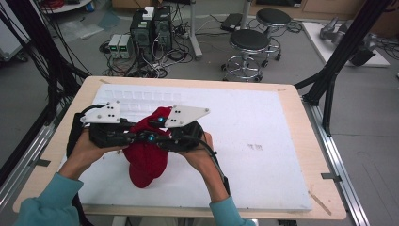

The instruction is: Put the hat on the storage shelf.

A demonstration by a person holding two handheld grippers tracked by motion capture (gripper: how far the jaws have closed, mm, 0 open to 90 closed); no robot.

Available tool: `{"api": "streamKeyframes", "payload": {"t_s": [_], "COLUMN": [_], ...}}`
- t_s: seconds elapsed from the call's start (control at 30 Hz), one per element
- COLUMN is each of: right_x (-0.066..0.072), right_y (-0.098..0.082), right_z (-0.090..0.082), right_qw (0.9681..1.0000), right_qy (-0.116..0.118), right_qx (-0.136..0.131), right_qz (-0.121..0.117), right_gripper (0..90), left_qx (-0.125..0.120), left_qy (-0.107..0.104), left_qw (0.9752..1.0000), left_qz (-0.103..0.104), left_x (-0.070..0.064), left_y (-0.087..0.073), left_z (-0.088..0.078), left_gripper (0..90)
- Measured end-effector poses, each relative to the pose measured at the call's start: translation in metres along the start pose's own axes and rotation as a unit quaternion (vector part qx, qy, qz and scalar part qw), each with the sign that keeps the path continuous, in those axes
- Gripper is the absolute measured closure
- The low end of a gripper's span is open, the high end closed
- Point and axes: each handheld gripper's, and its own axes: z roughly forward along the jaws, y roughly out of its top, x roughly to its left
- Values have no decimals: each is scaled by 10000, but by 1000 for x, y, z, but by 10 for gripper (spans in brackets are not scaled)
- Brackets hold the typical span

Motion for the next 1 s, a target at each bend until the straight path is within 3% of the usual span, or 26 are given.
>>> {"api": "streamKeyframes", "payload": {"t_s": [0.03, 0.1, 0.13, 0.23, 0.47, 0.63, 1.0], "right_x": [0, 0, 0, 0, 1, 3, 16], "right_y": [0, -1, -1, -1, -5, -8, -18], "right_z": [0, 0, 0, -3, -10, -19, -23], "right_qw": [10000, 9999, 9999, 9992, 9983, 9972, 9951], "right_qy": [-46, -95, -95, -337, -450, -523, -685], "right_qx": [-20, -53, -53, -142, -169, -323, -365], "right_qz": [45, 91, 91, 189, 337, 424, 611], "right_gripper": [422, 327, 327, 126, 107, 107, 107], "left_qx": [1, -21, -36, -82, -345, -468, -684], "left_qy": [62, 116, 110, 135, 323, 502, 838], "left_qw": [10000, 9999, 9999, 9998, 9987, 9974, 9940], "left_qz": [-12, -33, -60, -79, -192, -198, -128], "left_x": [0, 0, 1, 2, 9, 14, 22], "left_y": [0, 0, -1, -1, 5, 21, 49], "left_z": [0, -1, -1, -3, -13, -21, -26], "left_gripper": [843, 843, 843, 844, 844, 844, 843]}}
